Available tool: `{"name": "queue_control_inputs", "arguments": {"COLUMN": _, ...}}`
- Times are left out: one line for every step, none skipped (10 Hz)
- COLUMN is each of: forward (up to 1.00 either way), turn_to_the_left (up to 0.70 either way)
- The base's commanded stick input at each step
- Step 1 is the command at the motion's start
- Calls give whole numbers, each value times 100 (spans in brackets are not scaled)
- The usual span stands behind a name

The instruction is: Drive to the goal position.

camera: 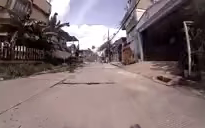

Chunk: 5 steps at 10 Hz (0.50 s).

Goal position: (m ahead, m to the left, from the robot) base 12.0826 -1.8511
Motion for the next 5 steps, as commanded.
{"name": "queue_control_inputs", "arguments": {"forward": 70, "turn_to_the_left": 2}}
{"name": "queue_control_inputs", "arguments": {"forward": 70, "turn_to_the_left": 2}}
{"name": "queue_control_inputs", "arguments": {"forward": 70, "turn_to_the_left": 2}}
{"name": "queue_control_inputs", "arguments": {"forward": 70, "turn_to_the_left": 2}}
{"name": "queue_control_inputs", "arguments": {"forward": 70, "turn_to_the_left": 2}}
